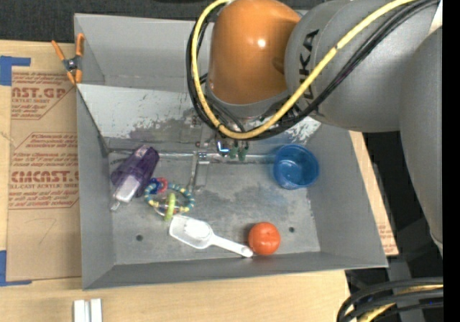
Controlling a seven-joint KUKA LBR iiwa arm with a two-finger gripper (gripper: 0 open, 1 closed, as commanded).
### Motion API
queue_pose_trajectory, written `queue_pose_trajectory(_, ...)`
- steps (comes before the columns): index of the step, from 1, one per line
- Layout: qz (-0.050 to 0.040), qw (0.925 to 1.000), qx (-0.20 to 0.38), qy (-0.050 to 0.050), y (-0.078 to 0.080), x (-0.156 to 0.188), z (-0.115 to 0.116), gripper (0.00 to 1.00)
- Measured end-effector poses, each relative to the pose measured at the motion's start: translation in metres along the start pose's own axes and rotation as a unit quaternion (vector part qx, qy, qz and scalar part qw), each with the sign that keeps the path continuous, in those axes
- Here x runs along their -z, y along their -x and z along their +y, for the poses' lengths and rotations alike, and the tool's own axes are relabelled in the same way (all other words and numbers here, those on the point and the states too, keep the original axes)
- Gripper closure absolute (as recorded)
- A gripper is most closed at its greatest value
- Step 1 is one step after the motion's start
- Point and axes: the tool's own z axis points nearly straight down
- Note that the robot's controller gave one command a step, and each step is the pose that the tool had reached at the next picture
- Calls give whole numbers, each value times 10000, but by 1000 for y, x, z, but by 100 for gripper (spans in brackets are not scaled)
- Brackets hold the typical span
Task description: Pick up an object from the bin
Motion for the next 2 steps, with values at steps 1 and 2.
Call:
queue_pose_trajectory(1, 0, 10000, 0, 0, 0, 0, 0, 0)
queue_pose_trajectory(2, -28, 9840, 1780, 0, 13, 34, -18, 0)
